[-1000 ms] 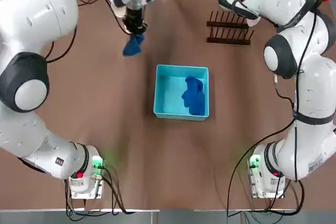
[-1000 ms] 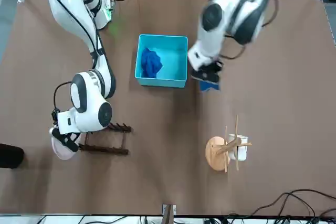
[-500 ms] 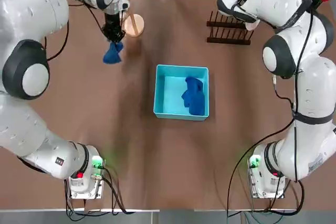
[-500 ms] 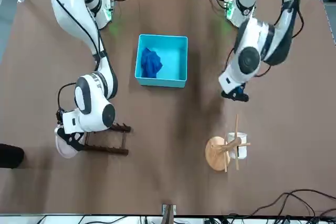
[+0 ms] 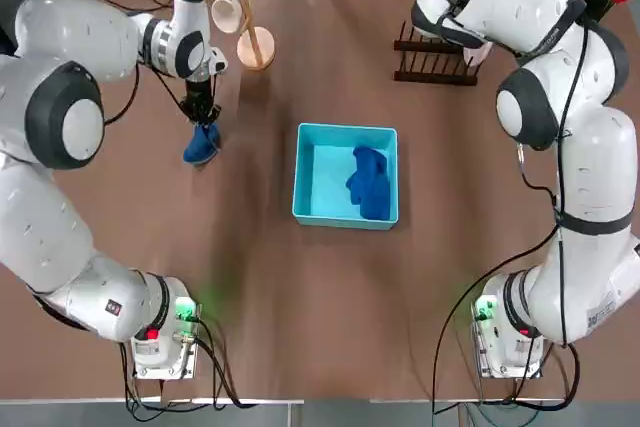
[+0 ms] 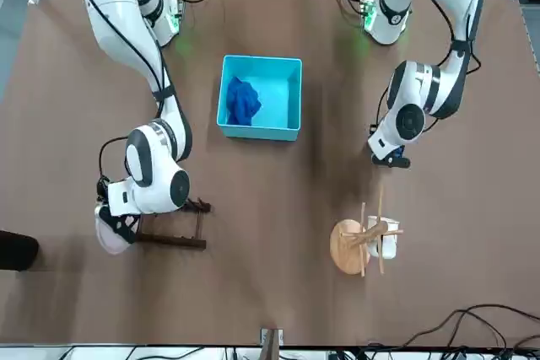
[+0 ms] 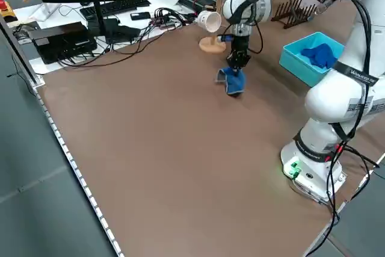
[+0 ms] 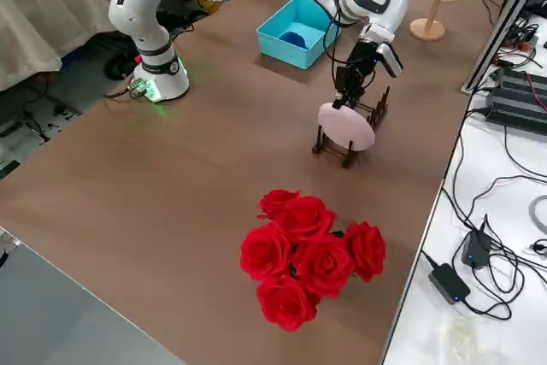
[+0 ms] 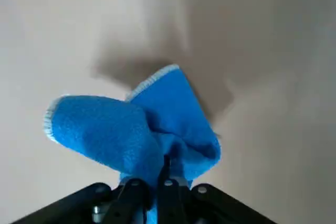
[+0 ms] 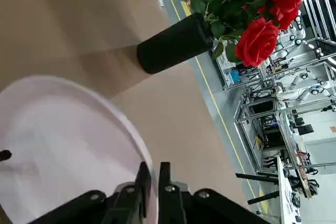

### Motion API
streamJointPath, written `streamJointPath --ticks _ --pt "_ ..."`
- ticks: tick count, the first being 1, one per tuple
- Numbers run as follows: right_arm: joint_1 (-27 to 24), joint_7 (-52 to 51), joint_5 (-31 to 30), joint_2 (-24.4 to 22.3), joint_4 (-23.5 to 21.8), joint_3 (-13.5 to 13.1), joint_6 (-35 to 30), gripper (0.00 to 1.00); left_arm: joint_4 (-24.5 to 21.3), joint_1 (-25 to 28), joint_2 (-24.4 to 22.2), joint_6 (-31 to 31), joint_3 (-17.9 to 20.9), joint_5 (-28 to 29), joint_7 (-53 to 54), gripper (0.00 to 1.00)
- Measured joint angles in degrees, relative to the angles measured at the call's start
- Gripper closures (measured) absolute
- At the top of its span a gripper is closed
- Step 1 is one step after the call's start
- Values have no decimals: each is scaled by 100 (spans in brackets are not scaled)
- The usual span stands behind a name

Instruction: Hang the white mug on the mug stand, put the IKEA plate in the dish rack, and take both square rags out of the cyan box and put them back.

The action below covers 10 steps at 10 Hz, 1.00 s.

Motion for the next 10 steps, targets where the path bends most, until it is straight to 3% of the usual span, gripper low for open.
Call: streamJointPath --ticks 5,6,9,10 --pt "57 31 -12 19 4 8 163 6 -7 319 347 365 972 49 1489 94" --pt "100 78 -12 19 8 11 252 1 -7 343 375 463 1286 70 1920 94" --pt "346 251 96 19 17 39 330 1 20 408 401 647 2333 78 3396 94" --pt "479 262 345 17 26 43 322 1 23 530 400 753 2494 78 3687 94"
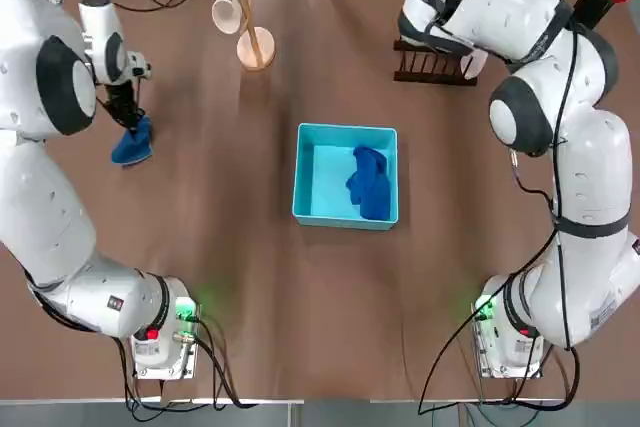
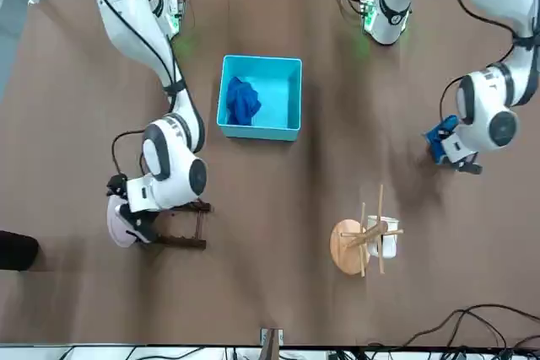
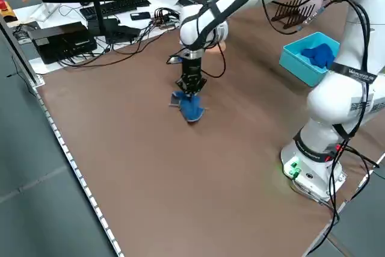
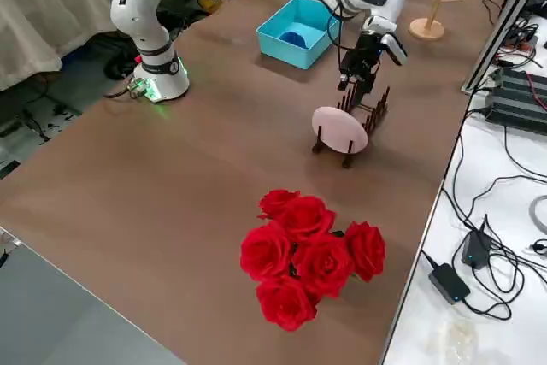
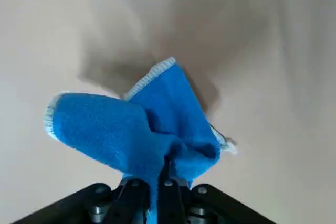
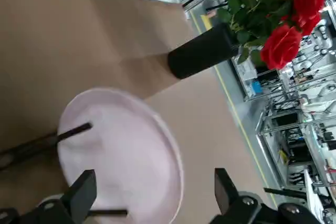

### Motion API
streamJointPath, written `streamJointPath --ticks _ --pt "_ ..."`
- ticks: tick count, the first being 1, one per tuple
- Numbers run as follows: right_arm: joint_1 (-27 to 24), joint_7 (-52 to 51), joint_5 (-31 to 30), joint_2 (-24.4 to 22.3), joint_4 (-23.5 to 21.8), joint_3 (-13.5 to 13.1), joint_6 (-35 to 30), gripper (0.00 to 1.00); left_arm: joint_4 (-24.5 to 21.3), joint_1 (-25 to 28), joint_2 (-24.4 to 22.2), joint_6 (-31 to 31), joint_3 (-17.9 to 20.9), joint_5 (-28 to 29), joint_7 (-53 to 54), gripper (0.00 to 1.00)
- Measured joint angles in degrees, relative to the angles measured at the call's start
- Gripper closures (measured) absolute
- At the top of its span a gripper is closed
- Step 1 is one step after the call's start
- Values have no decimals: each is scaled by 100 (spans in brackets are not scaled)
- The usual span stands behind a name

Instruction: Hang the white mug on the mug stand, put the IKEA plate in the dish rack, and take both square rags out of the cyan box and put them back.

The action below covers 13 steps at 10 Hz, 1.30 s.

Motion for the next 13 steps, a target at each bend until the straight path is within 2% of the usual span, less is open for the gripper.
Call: streamJointPath --ticks 2,3,5,7,10,11,13 --pt "197 -167 756 -79 66 -2 -191 1 -6 212 3 142 -11 -1 202 94" --pt "218 -564 1225 -284 137 -13 -406 1 -10 217 7 187 -189 -89 143 94" --pt "108 -1524 2403 -1106 238 -92 -790 1 -14 198 36 199 -959 -268 -629 94" --pt "-169 -2098 3490 -1908 221 -103 -882 2 -8 192 71 212 -1827 -286 -1706 94" --pt "-167 -2672 5005 -2423 14 -41 -952 7 151 351 78 263 -3167 -293 -3061 94" --pt "-28 -2701 5294 -2545 -148 -13 -842 9 245 406 78 264 -3500 -293 -3400 94" --pt "462 -2723 5435 -2900 -878 16 -107 10 268 413 82 248 -3718 -293 -3721 94"
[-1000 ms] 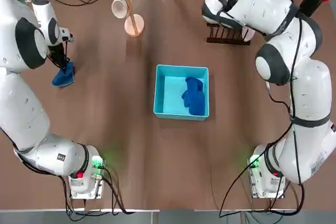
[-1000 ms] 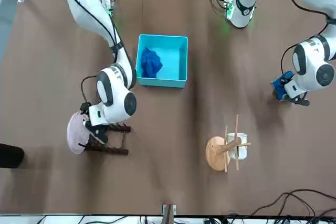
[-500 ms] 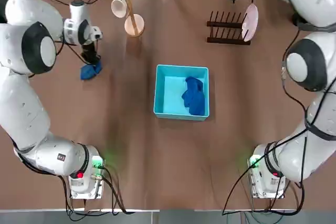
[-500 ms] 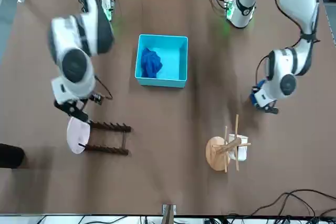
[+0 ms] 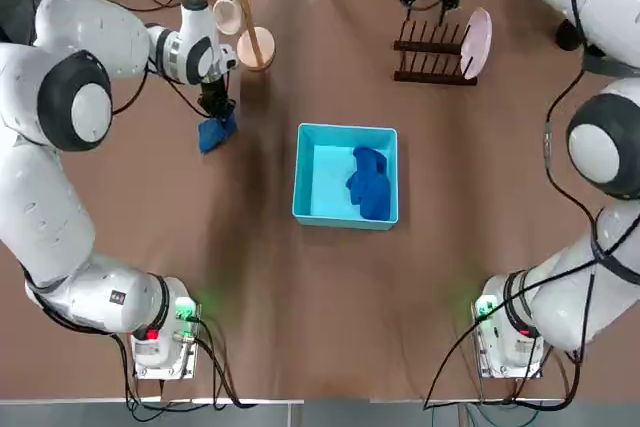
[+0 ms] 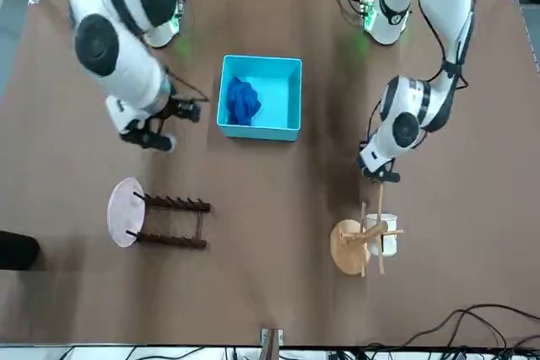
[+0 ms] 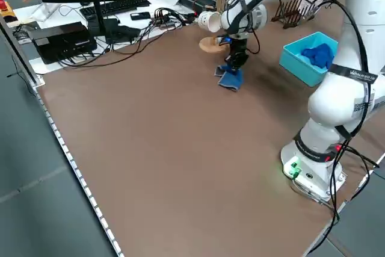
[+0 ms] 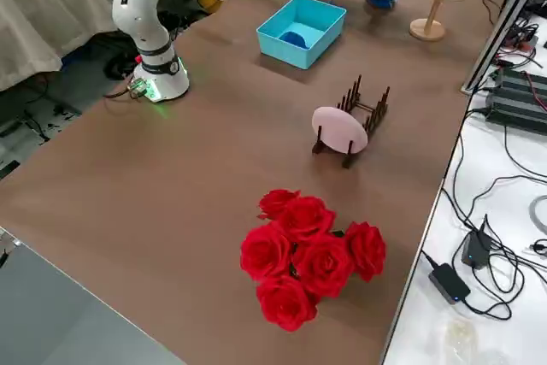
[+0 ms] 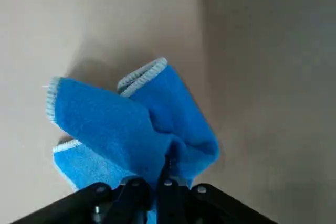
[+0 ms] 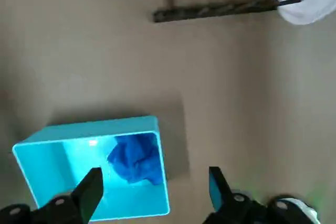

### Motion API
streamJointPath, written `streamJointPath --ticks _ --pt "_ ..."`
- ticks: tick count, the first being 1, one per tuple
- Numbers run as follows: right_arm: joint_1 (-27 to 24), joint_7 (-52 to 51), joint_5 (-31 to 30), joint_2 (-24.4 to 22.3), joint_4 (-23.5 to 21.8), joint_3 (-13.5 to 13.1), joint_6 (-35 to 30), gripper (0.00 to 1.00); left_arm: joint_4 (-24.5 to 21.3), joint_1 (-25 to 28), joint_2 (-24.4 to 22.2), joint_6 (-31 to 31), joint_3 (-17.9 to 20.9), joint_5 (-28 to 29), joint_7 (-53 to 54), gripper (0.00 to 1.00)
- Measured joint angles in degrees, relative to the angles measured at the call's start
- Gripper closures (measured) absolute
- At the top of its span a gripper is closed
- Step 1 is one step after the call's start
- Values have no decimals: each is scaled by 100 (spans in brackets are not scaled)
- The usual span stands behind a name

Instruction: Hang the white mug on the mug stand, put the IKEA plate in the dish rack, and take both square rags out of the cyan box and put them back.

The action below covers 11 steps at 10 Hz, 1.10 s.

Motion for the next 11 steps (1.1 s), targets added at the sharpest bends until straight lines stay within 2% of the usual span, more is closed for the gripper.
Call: streamJointPath --ticks 2,3,5,8,11 --pt "448 5 3 -427 -1079 7 882 11 -131 67 32 -33 157 8 61 94" --pt "582 3 6 -611 -1577 7 1275 13 -209 92 46 -35 416 38 301 94" --pt "916 9 12 -942 -2511 11 1997 13 -313 138 47 -54 1177 187 1157 94" --pt "1472 427 23 -1025 -3446 20 3075 13 -482 238 48 -1 2304 291 2551 94" --pt "1972 755 25 -796 -4273 27 4370 13 -514 567 47 374 2978 371 3845 94"
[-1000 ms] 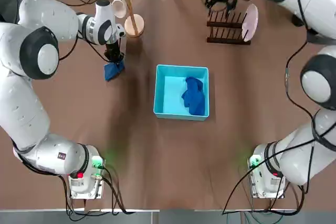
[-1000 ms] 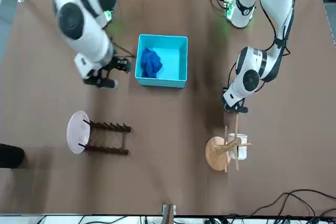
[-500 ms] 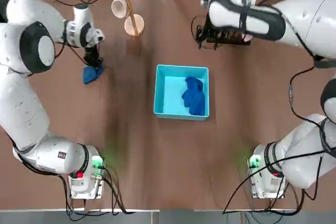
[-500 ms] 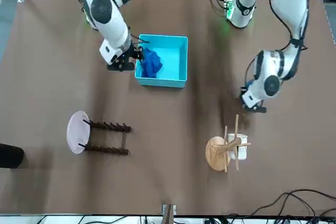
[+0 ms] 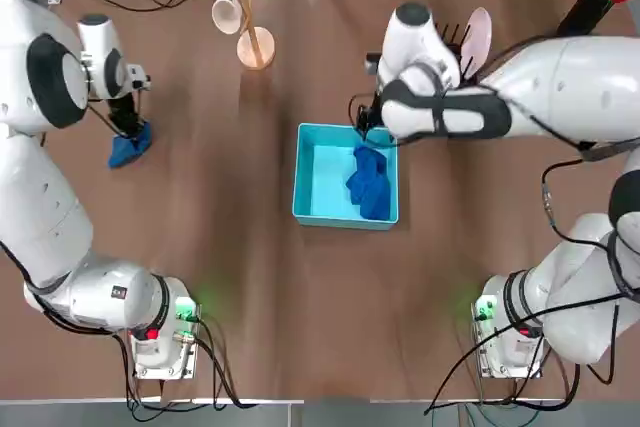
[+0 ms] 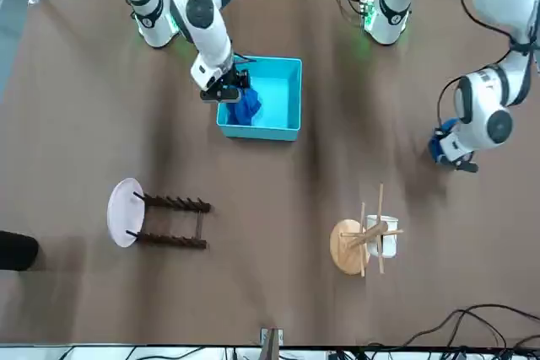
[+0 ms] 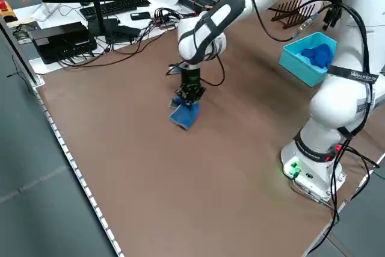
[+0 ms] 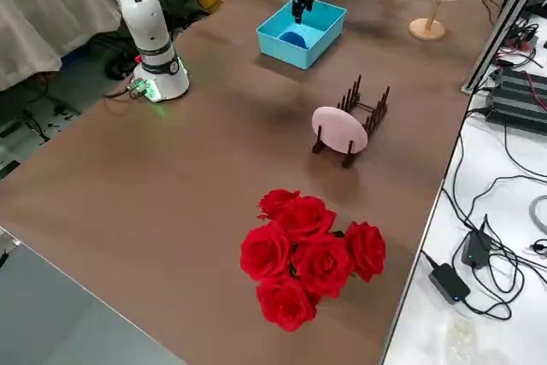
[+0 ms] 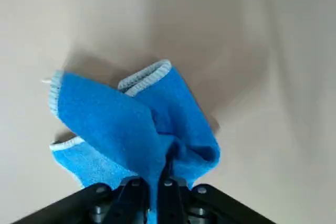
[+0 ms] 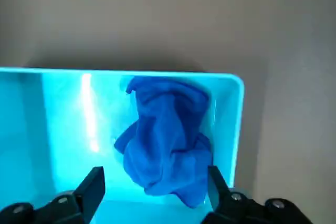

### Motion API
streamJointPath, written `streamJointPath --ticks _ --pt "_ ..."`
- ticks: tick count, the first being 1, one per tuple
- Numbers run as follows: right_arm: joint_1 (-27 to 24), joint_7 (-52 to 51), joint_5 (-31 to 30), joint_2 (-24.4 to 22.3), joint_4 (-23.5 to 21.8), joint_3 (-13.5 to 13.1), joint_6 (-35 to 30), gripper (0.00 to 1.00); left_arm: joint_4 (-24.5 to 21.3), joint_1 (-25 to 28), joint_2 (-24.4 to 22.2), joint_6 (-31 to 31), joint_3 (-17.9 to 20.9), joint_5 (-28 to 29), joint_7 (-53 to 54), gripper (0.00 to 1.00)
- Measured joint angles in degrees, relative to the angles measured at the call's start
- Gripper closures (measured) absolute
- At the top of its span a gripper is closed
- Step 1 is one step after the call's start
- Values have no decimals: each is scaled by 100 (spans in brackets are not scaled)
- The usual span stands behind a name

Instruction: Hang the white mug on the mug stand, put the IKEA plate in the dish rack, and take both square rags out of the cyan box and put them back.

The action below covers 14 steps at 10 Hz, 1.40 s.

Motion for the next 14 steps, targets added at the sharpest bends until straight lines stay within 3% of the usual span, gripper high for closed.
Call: streamJointPath --ticks 3,7,9,11,13,14 --pt "204 65 1 327 -291 -3 735 15 -109 96 -4 194 -91 2 87 94" --pt "389 195 2 778 -432 -2 1331 26 -213 86 -165 218 -1446 20 -1734 94" --pt "386 244 3 780 -433 -31 1301 59 -233 95 -248 214 -2357 20 -2793 94" --pt "197 267 1 715 -374 -174 932 92 -226 92 -263 226 -2927 20 -3382 94" --pt "-451 -64 -11 411 43 -279 -60 97 -158 112 -404 71 -3092 20 -3564 94" --pt "-837 -217 -50 259 505 -304 -913 97 -99 175 -668 -371 -3093 20 -3543 94"
